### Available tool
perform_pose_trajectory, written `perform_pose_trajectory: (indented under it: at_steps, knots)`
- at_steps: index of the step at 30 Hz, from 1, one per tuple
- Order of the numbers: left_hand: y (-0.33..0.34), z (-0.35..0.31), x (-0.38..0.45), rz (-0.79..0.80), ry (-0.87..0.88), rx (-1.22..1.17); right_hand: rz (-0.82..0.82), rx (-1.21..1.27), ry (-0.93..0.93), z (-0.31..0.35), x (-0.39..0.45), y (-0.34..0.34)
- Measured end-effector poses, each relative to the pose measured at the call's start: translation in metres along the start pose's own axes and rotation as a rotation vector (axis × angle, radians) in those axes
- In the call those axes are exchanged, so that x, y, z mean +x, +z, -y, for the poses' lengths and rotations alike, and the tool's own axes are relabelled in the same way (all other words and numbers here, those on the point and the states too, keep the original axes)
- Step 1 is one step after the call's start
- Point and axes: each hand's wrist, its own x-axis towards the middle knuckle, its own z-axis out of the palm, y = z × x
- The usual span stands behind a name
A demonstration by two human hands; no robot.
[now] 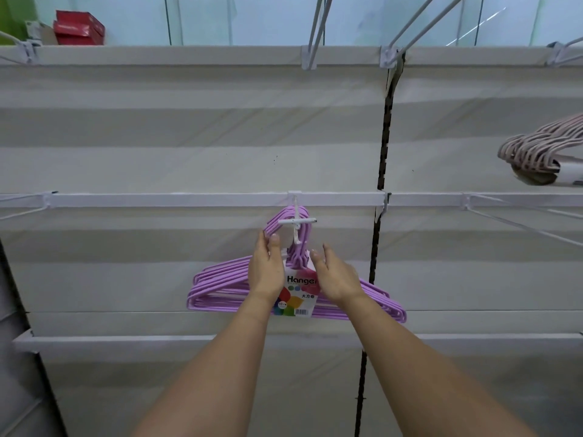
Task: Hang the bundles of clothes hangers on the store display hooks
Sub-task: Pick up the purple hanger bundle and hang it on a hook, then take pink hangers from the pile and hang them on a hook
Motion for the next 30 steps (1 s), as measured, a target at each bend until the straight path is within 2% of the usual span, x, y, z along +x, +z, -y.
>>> perform_pose_trajectory:
  at_steps: [4,14,22,30]
  knots:
    - [-0.004,0.001,-0.024,-0.067,0.008,0.174,0.012,-0.069,0.014,-0.015,-0.023,-0.01]
    - [-0.015,0.014,-0.088,-0.131,-0.046,0.284,-0.033,-0.116,-0.013,-0.054,-0.08,-0.012]
    - [-0.002,0.021,-0.138,0.073,-0.127,0.287,-0.086,-0.064,0.144,-0.09,-0.144,-0.013]
    - [0.019,0.038,-0.203,0.525,-0.133,0.34,-0.152,-0.077,0.443,-0.126,-0.235,-0.012]
